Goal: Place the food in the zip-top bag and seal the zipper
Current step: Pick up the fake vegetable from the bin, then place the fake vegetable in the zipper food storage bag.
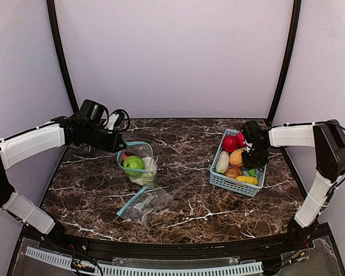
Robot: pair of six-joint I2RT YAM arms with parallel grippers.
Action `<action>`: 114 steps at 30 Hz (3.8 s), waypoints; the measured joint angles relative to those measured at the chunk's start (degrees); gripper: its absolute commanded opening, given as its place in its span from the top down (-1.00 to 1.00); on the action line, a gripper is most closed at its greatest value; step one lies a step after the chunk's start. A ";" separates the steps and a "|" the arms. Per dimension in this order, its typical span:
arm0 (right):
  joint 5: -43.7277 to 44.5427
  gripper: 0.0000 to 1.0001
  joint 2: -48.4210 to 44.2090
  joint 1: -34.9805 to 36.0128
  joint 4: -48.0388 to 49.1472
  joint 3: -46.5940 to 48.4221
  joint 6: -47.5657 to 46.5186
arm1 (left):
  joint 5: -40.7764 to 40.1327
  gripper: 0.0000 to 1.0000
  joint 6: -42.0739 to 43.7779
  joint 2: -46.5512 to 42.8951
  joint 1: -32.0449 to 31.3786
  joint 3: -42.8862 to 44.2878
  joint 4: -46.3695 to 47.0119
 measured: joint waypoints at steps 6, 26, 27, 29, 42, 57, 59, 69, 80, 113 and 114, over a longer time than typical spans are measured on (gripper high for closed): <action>1.46 0.14 0.83 0.00 0.61 0.11 0.00 | 0.00 0.99 0.00 0.00 0.00 0.00 0.00; 3.43 0.35 -13.25 -0.24 -6.67 0.33 0.35 | -0.11 0.99 -0.02 0.00 0.00 0.00 0.00; 3.39 0.35 -14.43 -0.24 -7.39 0.42 0.35 | -0.11 0.99 -0.02 0.00 0.00 0.00 0.00; 2.29 0.35 -17.07 -0.24 -8.48 0.63 0.17 | -0.13 0.99 0.00 0.00 0.00 0.00 0.00; -14.29 0.37 -27.56 22.21 -1.09 5.27 -1.27 | -0.28 0.99 -0.02 -0.04 0.00 0.00 0.07; -24.41 0.39 -8.28 41.03 33.59 7.50 -5.55 | 0.11 0.99 -0.02 -0.66 0.00 0.00 0.24; -24.98 0.39 -5.75 41.68 37.16 8.70 -6.58 | 0.13 0.99 -0.02 -0.66 0.00 0.00 0.24; -25.05 0.39 2.56 42.18 52.26 9.75 -8.59 | 0.15 0.99 -0.02 -0.66 0.00 0.00 0.24; -22.25 0.39 8.37 42.18 61.33 9.94 -8.96 | 0.15 0.99 -0.02 -0.66 0.00 0.00 0.24; -16.09 0.45 13.09 42.18 60.17 10.27 -11.28 | 0.13 0.99 -0.02 -0.76 0.00 0.00 0.24; -15.85 0.45 13.07 42.18 59.78 10.27 -11.37 | 0.11 0.99 -0.02 -0.76 0.00 0.00 0.24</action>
